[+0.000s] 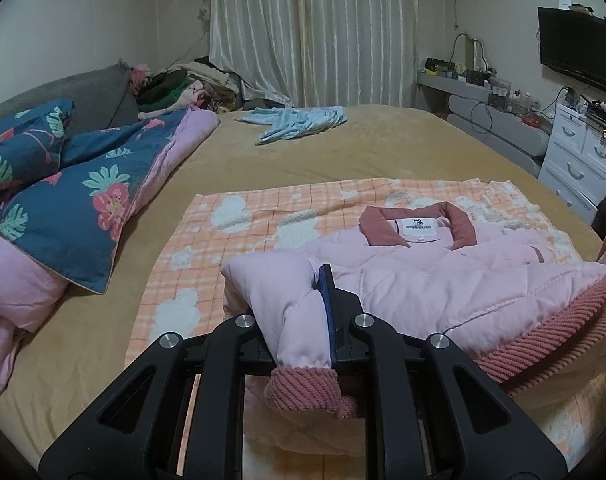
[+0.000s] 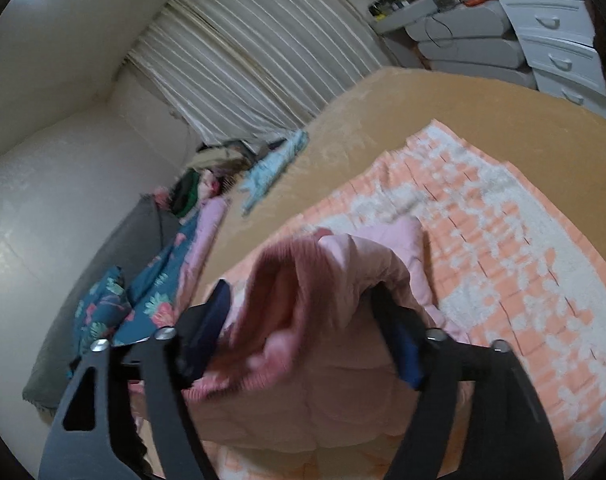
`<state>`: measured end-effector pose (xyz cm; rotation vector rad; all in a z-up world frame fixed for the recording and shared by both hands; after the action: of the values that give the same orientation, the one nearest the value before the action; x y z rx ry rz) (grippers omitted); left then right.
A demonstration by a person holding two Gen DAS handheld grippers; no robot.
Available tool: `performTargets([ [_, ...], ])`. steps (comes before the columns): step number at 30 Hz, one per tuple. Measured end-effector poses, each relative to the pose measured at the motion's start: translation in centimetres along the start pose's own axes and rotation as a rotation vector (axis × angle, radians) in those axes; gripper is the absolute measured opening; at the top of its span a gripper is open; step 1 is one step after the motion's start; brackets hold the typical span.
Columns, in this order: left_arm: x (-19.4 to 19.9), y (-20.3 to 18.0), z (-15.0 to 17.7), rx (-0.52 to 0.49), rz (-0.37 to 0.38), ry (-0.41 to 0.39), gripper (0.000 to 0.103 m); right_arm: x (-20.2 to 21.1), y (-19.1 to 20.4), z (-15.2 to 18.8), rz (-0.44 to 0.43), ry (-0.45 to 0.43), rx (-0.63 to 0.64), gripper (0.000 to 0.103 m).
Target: Fold large clothes
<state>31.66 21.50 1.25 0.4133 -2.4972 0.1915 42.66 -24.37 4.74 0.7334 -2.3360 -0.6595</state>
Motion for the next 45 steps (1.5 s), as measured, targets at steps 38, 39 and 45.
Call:
performTargets([
  [38, -7.4, 0.5, -0.4, 0.081, -0.03, 0.111, 0.011, 0.6, -4.6, 3.6, -0.163, -0.225, 0.035, 0.099],
  [39, -7.6, 0.6, -0.3, 0.084, -0.033, 0.116, 0.011, 0.7, -4.3, 3.5, -0.194, -0.232, 0.033, 0.099],
  [45, -8.6, 0.7, 0.0, 0.098, -0.055, 0.126, 0.013, -0.8, -4.4, 3.8, -0.076, -0.163, 0.129, 0.099],
])
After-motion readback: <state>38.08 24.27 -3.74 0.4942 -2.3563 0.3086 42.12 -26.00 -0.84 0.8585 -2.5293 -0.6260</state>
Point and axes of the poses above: each gripper's, at about its wrist camera, not at the fingertips, and x roughly against the way its jaws point, y to its left, z to its underside, the point moved 10 cm from there along -x, roughly the way its jaws point, and after that the axes turned 6 degrees about x, right-handed, at the moved point
